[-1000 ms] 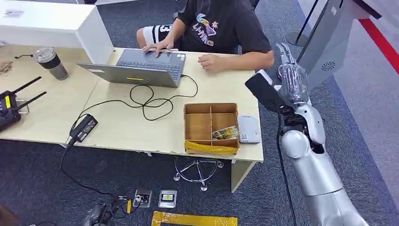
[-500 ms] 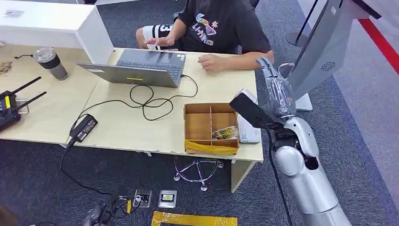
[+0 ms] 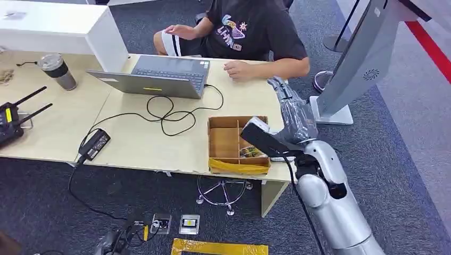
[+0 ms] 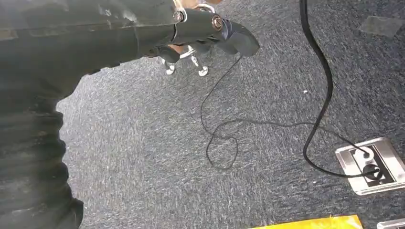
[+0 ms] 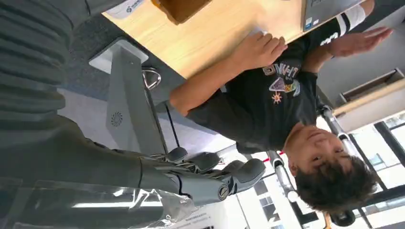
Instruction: Pass the card to the sensor for recognition and then transmit it.
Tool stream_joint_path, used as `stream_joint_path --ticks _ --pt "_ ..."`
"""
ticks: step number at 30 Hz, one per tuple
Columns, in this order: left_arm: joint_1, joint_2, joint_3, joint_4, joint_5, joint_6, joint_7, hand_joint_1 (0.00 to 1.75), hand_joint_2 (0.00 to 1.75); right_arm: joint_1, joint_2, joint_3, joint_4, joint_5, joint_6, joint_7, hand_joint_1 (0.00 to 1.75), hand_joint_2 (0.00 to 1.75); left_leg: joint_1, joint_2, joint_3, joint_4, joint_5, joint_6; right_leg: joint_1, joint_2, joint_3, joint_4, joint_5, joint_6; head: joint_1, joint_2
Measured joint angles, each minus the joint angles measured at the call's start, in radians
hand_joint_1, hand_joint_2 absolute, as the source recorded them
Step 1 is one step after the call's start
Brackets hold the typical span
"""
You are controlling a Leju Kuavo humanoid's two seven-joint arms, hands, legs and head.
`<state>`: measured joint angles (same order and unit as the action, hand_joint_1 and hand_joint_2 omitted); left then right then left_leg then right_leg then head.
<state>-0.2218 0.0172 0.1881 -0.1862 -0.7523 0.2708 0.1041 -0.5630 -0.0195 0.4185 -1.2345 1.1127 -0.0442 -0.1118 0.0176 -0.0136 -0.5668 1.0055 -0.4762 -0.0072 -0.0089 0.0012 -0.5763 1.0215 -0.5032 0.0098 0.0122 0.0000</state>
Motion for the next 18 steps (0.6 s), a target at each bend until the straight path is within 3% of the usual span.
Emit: stream_joint_path --ticks 2,18 --pt "0.000 0.000 0.000 0.000 -0.002 0.000 0.000 0.00 1.75 0.005 0.009 0.035 0.018 0.037 -0.005 0.006 0.00 1.75 0.000 0.000 0.000 0.000 0.000 0.000 0.000 0.000 0.000 0.000 0.000 0.000 0.000 0.000" --pt "-0.001 0.000 0.000 0.000 -0.012 -0.009 0.000 0.00 1.75 0.004 0.010 0.078 0.116 0.073 -0.047 0.013 0.00 1.75 0.000 0.000 0.000 0.000 0.000 0.000 0.000 0.000 0.000 0.000 0.000 0.000 0.000 0.000"
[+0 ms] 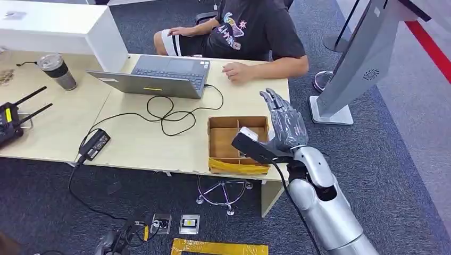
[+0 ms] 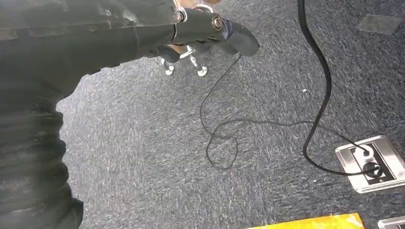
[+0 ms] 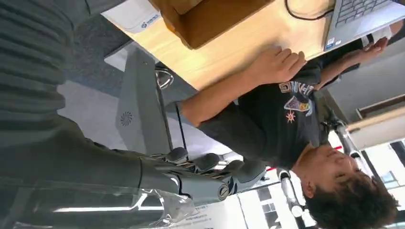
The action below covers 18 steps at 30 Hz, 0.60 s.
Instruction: Pass the card to the sensor for recognition and then transmit it.
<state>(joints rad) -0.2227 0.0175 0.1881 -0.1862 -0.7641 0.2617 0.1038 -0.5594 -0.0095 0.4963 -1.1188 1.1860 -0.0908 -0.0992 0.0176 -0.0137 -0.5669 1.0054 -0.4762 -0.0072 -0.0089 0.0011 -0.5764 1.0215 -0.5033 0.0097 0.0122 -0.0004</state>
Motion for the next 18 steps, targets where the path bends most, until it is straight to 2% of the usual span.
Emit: stream_joint_path --ticks 18 --pt "0.001 0.001 0.000 0.000 -0.003 -0.002 0.000 0.00 1.75 -0.016 0.008 0.033 0.136 0.040 -0.019 0.009 0.00 1.75 0.000 0.000 0.000 0.000 0.000 0.000 0.000 0.000 0.000 0.000 0.000 0.000 0.000 0.000"
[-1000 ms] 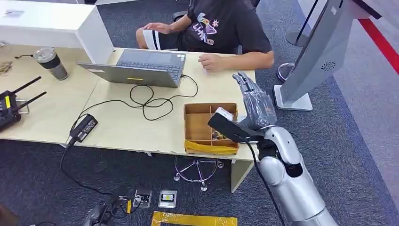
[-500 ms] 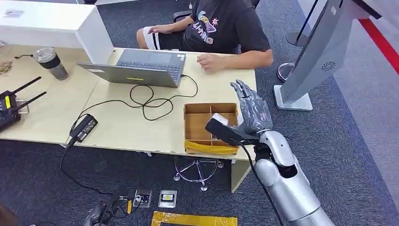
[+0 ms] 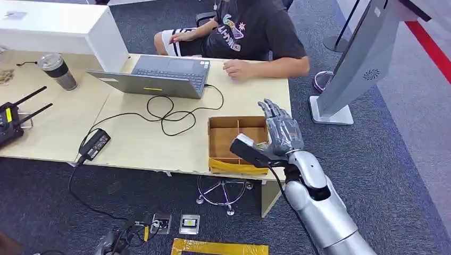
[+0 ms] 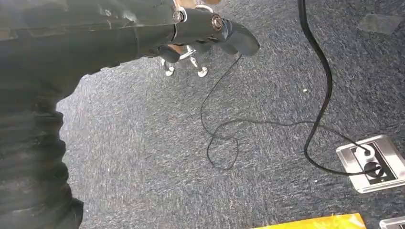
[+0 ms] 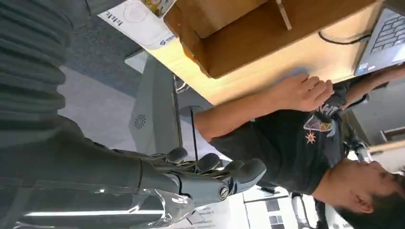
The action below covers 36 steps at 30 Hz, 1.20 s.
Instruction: Pass the card to the sensor for recognition and then transmit it.
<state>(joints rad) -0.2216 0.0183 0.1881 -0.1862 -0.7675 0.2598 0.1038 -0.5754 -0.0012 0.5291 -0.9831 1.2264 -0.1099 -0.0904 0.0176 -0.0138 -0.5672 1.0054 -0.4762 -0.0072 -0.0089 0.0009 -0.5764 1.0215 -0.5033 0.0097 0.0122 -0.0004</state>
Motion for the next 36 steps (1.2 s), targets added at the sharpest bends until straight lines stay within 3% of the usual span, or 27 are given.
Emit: stream_joint_path --ticks 36 --pt "0.004 0.003 0.000 0.000 0.000 0.001 -0.007 0.00 1.75 -0.001 0.002 0.038 0.073 0.006 0.054 0.008 0.03 1.75 0.000 0.000 0.000 0.000 0.000 0.000 0.000 0.000 0.000 0.000 0.000 0.000 0.000 0.000"
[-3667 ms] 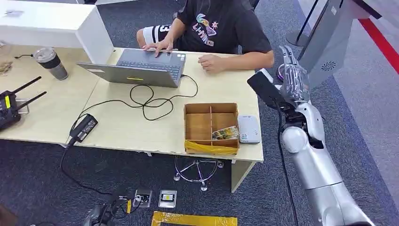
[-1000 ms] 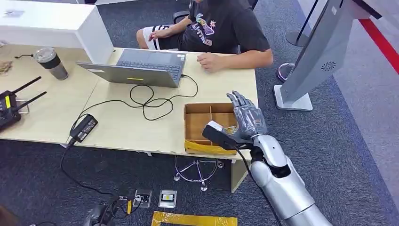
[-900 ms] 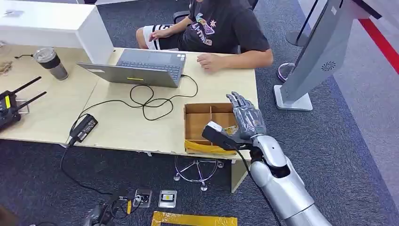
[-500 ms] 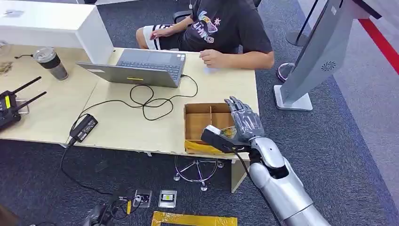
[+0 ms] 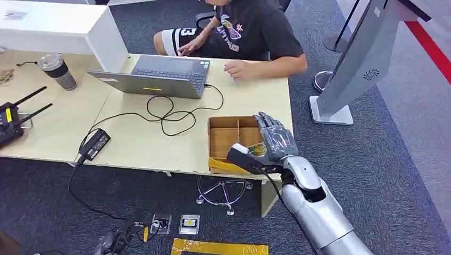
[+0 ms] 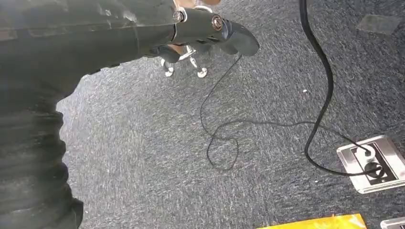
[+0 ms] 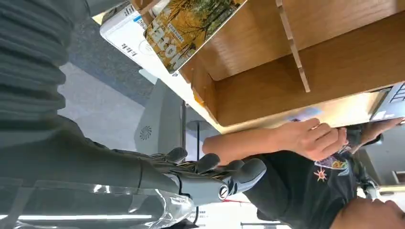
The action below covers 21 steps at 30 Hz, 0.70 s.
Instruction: Pass the card to the sensor for recognition and then transmit it.
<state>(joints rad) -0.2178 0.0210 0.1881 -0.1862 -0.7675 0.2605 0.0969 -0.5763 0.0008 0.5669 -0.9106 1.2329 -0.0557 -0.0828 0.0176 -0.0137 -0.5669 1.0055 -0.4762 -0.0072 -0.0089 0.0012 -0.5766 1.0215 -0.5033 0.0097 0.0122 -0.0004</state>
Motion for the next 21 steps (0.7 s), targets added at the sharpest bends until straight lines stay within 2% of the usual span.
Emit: stream_joint_path --ticks 7,21 --pt "0.000 0.000 0.000 0.000 -0.003 0.000 0.000 0.00 1.75 0.000 -0.002 0.003 0.005 0.002 0.003 0.003 0.10 1.75 0.000 0.000 0.000 0.000 0.000 0.000 0.000 0.000 0.000 0.000 0.000 0.000 0.000 0.000" --pt "-0.001 0.000 0.000 0.000 -0.005 -0.001 0.000 0.00 1.75 -0.003 -0.003 0.010 0.024 0.007 0.001 0.008 0.12 1.75 0.000 0.000 0.000 0.000 0.000 0.000 0.000 0.000 0.000 0.000 0.000 0.000 0.000 0.000"
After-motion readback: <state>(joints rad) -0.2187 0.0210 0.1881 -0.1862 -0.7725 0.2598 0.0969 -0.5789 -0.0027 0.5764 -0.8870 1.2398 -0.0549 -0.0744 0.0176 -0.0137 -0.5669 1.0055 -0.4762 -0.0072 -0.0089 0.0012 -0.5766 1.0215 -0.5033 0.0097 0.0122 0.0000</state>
